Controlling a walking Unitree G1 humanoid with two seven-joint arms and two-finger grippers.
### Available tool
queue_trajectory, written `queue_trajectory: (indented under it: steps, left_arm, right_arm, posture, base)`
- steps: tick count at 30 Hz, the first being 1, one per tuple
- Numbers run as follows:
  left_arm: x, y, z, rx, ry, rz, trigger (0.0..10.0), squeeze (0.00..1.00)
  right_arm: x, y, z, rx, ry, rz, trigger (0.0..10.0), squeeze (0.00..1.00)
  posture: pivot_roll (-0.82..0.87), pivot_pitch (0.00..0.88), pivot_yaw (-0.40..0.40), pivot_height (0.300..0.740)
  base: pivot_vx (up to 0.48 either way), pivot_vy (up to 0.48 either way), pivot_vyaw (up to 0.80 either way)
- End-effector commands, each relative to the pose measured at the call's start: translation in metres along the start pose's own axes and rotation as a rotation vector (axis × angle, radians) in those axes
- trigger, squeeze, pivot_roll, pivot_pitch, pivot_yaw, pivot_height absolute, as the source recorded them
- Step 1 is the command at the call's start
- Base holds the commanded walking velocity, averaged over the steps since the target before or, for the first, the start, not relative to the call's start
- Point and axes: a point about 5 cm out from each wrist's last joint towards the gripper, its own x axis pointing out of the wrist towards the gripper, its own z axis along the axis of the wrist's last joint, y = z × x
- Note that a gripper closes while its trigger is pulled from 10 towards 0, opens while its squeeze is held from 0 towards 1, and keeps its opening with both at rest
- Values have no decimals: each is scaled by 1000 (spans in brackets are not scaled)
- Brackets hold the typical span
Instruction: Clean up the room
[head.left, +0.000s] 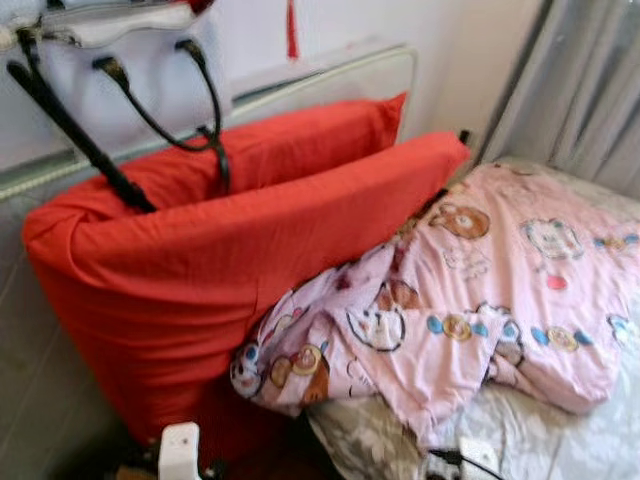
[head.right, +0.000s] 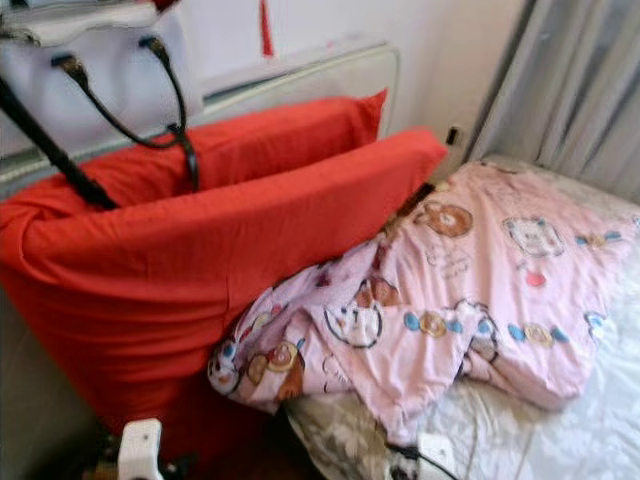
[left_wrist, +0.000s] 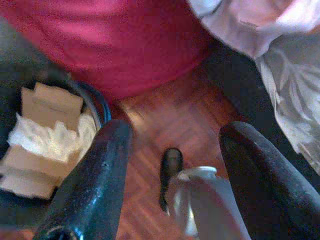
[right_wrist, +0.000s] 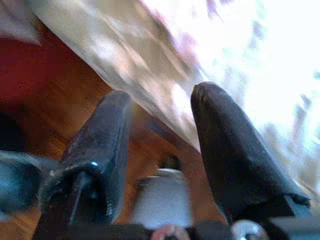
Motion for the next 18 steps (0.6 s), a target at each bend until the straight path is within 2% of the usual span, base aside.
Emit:
queue_trajectory:
  steps: [1,6,9,12,14,18]
  left_arm:
    - [3,-11,8,-19,-37,-26,10000,0]
    - [5,-15,16,-15,-66,-39,10000,0]
    - [6,-19,25,-20,-106,-53,10000,0]
    - [7,-22,39,-29,-179,-79,10000,0]
    - [7,-23,56,-54,-276,-101,10000,0]
    - [4,-25,72,-37,-384,-140,10000,0]
  right_arm:
    - [-2,-5,-6,0,7,-23,10000,0]
    - [2,13,-2,7,-21,0,10000,0]
    - [4,19,11,15,-70,11,10000,0]
    - [7,23,32,17,-147,28,10000,0]
    - [7,23,49,22,-229,47,10000,0]
    - [5,19,60,-8,-300,54,10000,0]
  posture:
    - [68,0,-42,740]
    - [64,0,-40,740]
    - [61,0,-38,740]
    - [57,0,-38,740]
    - [55,0,-41,740]
    - [53,0,-37,740]
  base:
    - [0,0,0]
    - [0,0,0]
    - [0,0,0]
    - [0,0,0]
    - [0,0,0]
    - [0,0,0]
